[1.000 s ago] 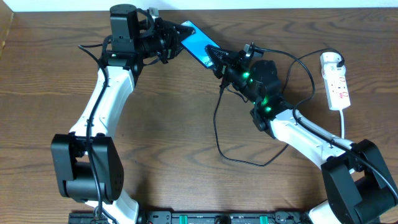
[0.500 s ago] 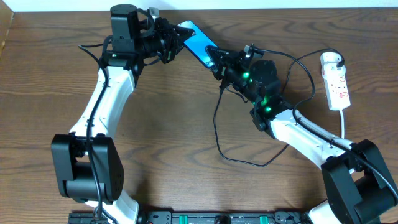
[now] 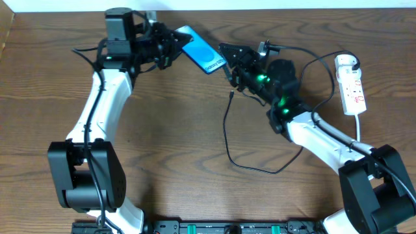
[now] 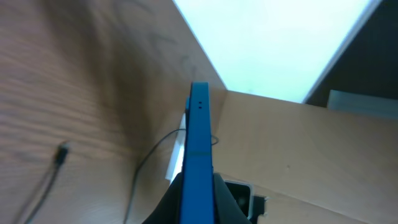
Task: Plug charger to phone and switch on socket
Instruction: 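Release the phone with the right gripper and move it toward the cable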
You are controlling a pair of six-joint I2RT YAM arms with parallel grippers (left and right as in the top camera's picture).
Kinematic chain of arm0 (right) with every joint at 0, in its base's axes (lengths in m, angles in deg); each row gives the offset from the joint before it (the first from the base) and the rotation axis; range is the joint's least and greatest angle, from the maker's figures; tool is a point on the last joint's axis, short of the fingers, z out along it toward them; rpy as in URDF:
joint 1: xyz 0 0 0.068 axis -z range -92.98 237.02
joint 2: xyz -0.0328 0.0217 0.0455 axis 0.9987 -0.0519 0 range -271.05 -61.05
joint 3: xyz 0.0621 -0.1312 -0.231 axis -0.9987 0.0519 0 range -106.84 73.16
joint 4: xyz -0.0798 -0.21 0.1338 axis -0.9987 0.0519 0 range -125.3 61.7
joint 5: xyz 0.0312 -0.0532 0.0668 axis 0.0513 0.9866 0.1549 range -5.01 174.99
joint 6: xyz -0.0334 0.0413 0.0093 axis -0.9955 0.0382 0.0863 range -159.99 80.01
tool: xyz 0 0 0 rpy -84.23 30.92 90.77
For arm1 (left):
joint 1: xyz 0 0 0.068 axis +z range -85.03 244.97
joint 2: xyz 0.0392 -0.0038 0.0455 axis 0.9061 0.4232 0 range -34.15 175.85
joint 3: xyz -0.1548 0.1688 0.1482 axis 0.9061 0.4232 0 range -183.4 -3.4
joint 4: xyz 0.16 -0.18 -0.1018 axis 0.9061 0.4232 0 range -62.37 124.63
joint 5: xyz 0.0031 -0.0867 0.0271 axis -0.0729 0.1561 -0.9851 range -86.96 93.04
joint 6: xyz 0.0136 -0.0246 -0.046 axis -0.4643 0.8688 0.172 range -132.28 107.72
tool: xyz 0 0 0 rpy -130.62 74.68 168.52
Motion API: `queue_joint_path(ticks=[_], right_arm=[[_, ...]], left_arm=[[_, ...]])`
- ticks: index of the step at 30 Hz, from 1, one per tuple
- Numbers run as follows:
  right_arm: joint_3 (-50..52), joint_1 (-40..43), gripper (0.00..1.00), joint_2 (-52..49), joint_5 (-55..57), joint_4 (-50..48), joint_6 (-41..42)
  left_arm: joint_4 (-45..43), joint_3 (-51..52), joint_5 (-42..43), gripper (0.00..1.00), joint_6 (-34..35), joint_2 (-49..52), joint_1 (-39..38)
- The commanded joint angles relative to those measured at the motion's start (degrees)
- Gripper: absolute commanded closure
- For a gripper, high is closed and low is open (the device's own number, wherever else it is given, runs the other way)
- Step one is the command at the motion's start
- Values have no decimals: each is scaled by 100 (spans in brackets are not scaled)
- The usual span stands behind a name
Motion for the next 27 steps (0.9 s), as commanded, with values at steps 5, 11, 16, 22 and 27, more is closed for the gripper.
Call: queue_joint_path(ticks=[5, 11, 16, 22, 27], right_arm=[[-70, 680, 59, 52, -1281, 1397, -2723], [-229, 706, 59, 52, -1086, 2914, -3967], [-1163, 575, 58, 52, -332, 4719, -4959], [-2282, 389, 61, 52, 651, 5945, -5517], [-2625, 293, 63, -35, 828, 6284, -5549]], left_arm=[[702, -48, 195, 93, -977, -151, 503], [693, -48, 656, 93, -975, -151, 763], [673, -48, 1049, 92, -973, -151, 920], [673, -48, 1115, 92, -798, -151, 1139], [673, -48, 1169, 93, -800, -151, 1174]])
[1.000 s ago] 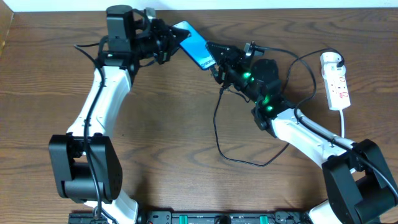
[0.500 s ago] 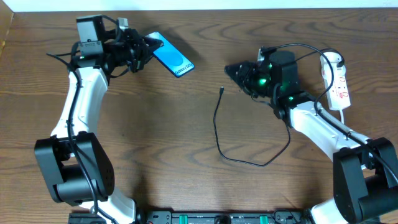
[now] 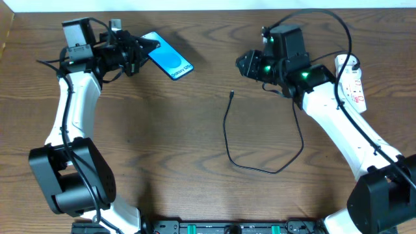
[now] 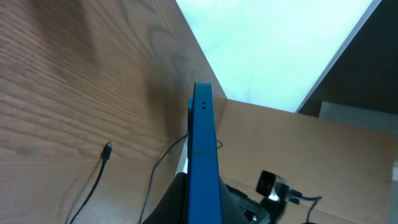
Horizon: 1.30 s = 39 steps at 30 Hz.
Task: Plug charger to phone and switch on socket
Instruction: 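Release the phone with the right gripper and move it toward the cable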
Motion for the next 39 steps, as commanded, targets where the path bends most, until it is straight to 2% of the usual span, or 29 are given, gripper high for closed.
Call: queue_joint_path(ticks=[1, 6, 24, 29, 39], right_arm=[[-162, -92, 64, -68, 363, 118, -291], [-160, -221, 68, -433, 208, 334, -223], [-160, -439, 75, -2094, -378, 87, 531], [-160, -439, 79, -2350, -562, 55, 533], [-149, -439, 78, -2522, -426, 50, 573]], left_arm=[[-17, -52, 302, 93, 55, -151, 15], [-15, -52, 302, 93, 55, -151, 15], [76, -52, 299, 92, 42, -151, 4], [116, -46, 297, 93, 26, -151, 4], [116, -46, 299, 92, 26, -151, 4]])
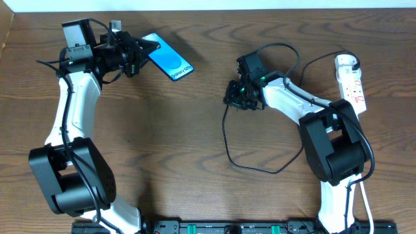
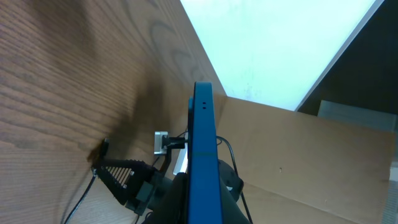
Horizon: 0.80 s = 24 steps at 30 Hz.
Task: Plug charger to phone and switch on socket
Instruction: 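Release the phone with the right gripper and move it toward the cable, then grasp the black cable's USB-C plug with the right gripper and lift it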
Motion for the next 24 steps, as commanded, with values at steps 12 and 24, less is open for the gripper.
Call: queue_joint_path(ticks=[12, 24], right_arm=[[-81, -118, 79, -448, 50, -160, 68], [-87, 138, 99, -223, -1281, -730, -1440]], left_arm=[[275, -39, 225, 93, -212, -151, -9], [275, -35, 229, 92, -509, -151, -9]])
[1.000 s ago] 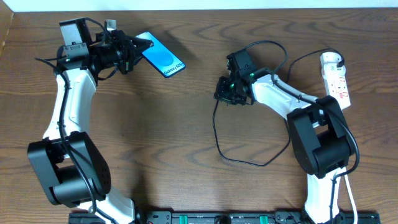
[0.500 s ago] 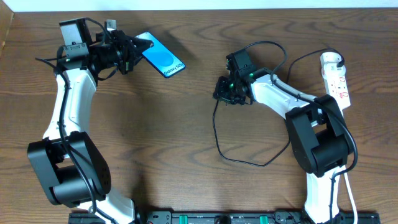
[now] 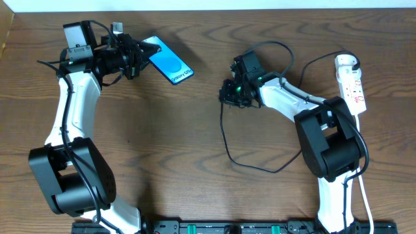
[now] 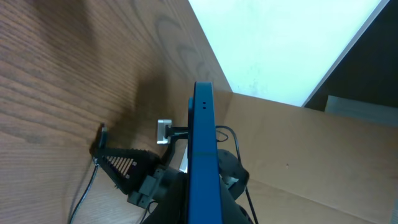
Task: Plug charger to phone and switch on socket
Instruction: 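Grasp the black cable's USB-C plug with the right gripper and lift it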
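My left gripper [image 3: 143,52] is shut on a blue phone [image 3: 169,60], held above the table at the back left. In the left wrist view the phone [image 4: 202,149] shows edge-on between the fingers [image 4: 231,205]. My right gripper [image 3: 228,95] sits low at the table's middle back, closed around the free end of the black charger cable [image 3: 225,140]. Its small plug [image 4: 101,131] sticks up beside the right gripper [image 4: 106,157] in the left wrist view. The white socket strip [image 3: 351,83] lies at the far right.
The cable loops across the table's centre and runs back toward the socket strip, where its white adapter [image 3: 347,61] is plugged in. The right arm [image 3: 286,101] stretches across the back right. Past the table's far edge [image 4: 205,56] is a pale floor.
My right gripper has shifted slightly left with the cable end, and the plug sits a little higher beside it. The left gripper and phone have stayed put.
First both grippers were close together at the back centre, the left holding the phone, the cable end lying free. Then the arms stood apart, the phone at the back left. After that my right gripper was down on the cable end, where it now grips it.
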You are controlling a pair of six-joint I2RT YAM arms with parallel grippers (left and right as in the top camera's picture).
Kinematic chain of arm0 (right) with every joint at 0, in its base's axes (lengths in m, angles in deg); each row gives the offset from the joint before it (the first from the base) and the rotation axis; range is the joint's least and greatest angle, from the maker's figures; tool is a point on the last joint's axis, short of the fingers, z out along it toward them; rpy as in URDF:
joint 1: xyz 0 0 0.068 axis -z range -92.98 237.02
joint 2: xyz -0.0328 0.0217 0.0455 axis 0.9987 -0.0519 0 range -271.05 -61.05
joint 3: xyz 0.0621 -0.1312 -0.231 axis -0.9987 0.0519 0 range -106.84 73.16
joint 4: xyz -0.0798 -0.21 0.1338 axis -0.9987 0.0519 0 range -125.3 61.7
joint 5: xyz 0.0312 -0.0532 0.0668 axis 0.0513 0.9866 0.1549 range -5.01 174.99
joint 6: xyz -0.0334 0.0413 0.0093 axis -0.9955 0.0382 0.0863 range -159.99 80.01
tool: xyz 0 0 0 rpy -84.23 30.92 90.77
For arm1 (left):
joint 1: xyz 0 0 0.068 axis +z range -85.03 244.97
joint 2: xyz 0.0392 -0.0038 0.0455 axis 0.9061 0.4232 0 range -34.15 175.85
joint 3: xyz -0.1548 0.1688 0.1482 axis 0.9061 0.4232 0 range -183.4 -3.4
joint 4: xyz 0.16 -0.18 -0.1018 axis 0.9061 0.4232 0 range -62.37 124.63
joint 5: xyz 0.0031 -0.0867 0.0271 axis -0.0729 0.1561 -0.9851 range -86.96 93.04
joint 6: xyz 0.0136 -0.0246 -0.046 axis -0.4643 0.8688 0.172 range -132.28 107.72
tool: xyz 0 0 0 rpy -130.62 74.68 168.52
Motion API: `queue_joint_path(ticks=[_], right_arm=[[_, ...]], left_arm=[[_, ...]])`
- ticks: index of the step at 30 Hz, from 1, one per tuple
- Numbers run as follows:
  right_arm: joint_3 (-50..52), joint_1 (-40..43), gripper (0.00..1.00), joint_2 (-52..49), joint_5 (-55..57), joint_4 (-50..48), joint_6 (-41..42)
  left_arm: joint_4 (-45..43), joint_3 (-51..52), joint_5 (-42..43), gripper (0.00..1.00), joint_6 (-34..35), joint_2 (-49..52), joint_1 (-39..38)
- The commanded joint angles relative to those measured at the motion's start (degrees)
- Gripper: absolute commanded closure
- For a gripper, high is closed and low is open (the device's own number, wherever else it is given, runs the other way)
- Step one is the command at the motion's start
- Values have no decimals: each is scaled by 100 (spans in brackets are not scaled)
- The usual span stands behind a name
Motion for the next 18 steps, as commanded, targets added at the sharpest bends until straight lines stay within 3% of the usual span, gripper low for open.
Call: queue_joint_path(ticks=[1, 8, 14, 18], right_arm=[[26, 195, 99, 129, -949, -160, -1038], [26, 533, 99, 1189, -2280, 203, -2393], [26, 588, 99, 2004, -2406, 1154, -2942], [26, 525, 99, 2409, -2402, 1609, -3141]], left_arm=[[-4, -35, 236, 93, -166, -151, -9], [-59, -35, 870, 93, -433, -151, -9], [-570, -35, 1762, 93, -551, -151, -9], [-702, -35, 1882, 93, -546, -151, -9]])
